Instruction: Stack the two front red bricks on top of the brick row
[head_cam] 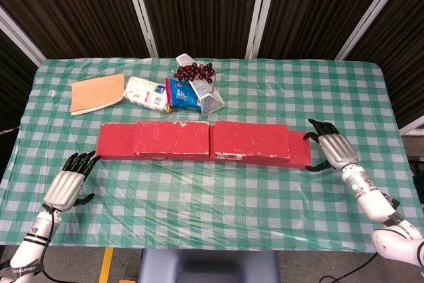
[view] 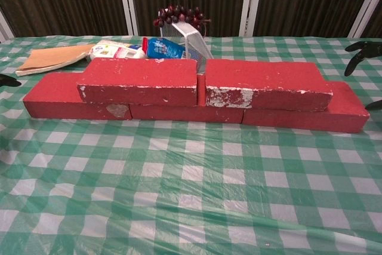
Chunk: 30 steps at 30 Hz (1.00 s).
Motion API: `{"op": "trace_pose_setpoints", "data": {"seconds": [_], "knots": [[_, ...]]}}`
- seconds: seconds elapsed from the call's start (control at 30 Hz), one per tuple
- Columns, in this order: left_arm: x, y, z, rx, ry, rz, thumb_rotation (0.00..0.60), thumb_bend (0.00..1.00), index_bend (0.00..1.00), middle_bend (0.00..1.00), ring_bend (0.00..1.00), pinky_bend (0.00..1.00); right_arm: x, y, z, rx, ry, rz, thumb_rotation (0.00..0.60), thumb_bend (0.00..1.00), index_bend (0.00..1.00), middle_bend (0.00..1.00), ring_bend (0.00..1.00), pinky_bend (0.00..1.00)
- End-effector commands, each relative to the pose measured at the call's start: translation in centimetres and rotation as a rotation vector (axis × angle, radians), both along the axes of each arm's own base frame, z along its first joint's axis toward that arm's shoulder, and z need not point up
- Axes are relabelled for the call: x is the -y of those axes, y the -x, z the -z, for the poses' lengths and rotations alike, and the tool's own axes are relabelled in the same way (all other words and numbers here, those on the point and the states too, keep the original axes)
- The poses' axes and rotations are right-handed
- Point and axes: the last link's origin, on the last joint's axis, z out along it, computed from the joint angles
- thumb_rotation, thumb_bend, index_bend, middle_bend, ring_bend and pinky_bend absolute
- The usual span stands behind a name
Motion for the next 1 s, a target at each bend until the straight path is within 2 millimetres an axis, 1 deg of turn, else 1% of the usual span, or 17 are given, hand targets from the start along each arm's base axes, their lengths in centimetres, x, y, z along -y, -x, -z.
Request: {"op": "trace_pose_setpoints", "data": {"seconds": [0.03,0.53,0.73,1.0], "knots": [[0.0,0.0,-0.1,0.001,-0.001,-0.002,0.6,0.23,0.0,0.0,0.0,0.05,0.2,-0.2,0.6,-0.006,-0.016,-0.005,0.6,0.19,0.4,0.05,0.0,0.07],[-0.2,0.2,-0.2,0.003,0.001,-0.008,0.6,0.23,0.0,0.0,0.0,0.06,1.1,-1.8,3.6,0.04,-0.068,-0.013,0.6,0.19,0.38,0.05,0.0,0.07],[-0.2,0.2,-0.2,0.004,0.0,-0.008,0.6,0.23,0.0,0.0,0.0,0.06,1.3,-2.4,4.0,0.052,-0.07,-0.025,0.6,0.19,0.38,0.05,0.0,0.07],[-0.2,0.2,-0.3,0.008,0.0,-0.008,0.6,0.23,0.0,0.0,0.0,0.06,1.2,-2.6,4.3,0.058,-0.075,-0.03,0.6,0.19,0.37,0.05,0.0,0.07]]}}
